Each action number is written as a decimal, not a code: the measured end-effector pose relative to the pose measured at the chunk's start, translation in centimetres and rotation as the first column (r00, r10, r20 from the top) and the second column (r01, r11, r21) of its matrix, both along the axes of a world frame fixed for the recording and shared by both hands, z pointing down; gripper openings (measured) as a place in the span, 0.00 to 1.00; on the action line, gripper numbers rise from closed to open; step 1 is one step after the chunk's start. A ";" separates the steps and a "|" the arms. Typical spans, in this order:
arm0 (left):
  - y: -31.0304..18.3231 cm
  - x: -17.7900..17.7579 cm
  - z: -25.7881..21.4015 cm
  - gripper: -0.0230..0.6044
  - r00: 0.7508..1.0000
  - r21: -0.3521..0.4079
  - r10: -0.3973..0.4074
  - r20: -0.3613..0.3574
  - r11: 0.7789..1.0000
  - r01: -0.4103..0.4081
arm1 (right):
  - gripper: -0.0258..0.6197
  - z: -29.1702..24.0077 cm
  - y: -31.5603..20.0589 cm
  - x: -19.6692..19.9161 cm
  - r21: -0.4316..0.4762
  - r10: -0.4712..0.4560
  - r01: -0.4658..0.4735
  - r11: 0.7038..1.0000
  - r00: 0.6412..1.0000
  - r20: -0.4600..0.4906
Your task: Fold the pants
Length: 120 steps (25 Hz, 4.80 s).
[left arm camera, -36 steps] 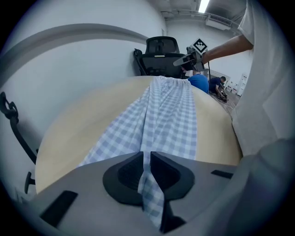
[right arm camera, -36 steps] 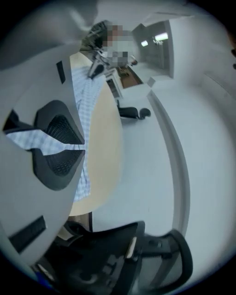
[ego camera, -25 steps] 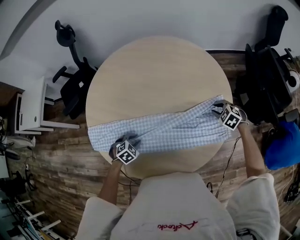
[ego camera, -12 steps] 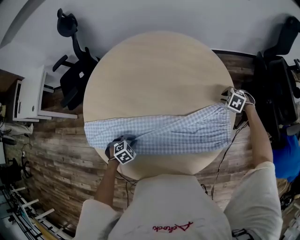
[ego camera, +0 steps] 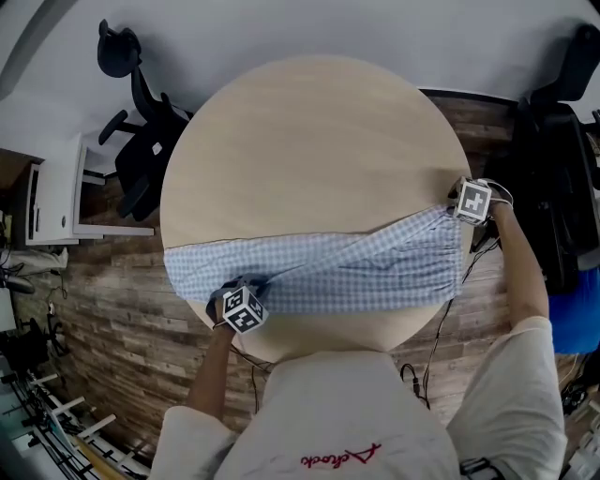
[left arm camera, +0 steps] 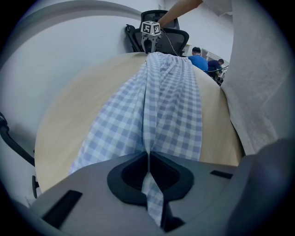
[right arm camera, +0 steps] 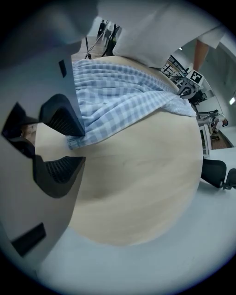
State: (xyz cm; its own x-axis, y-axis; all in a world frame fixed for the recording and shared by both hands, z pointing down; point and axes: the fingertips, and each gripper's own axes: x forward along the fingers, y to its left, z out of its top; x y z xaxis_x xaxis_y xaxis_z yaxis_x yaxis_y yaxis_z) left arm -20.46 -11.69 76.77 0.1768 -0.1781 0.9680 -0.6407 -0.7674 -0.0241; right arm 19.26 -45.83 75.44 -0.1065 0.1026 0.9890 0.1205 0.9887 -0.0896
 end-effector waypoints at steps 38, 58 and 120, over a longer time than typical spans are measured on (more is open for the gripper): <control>3.9 1.5 -5.9 0.09 0.987 0.248 0.148 0.060 0.956 -0.159 | 0.13 -8.8 12.8 9.6 0.574 -0.117 0.033 0.818 0.987 0.111; 9.3 3.1 -1.9 0.10 0.986 0.155 0.157 0.058 0.974 -0.164 | 0.13 0.5 23.7 14.0 0.455 -0.082 0.053 0.889 0.996 0.044; 3.1 28.6 -11.6 0.09 0.814 0.305 -0.143 -0.563 0.879 0.366 | 0.36 -3.9 26.9 13.7 -0.666 0.687 -0.743 0.064 -0.451 0.570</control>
State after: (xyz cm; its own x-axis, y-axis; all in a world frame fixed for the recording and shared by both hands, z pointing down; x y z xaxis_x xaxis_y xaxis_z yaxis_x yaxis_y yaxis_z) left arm 8.12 -8.59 65.18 0.5158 -0.6219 0.5893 -0.8132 -0.5718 0.1083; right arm 32.96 -18.94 71.58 -0.5172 -0.7823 0.3472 -0.7447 0.2113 -0.6331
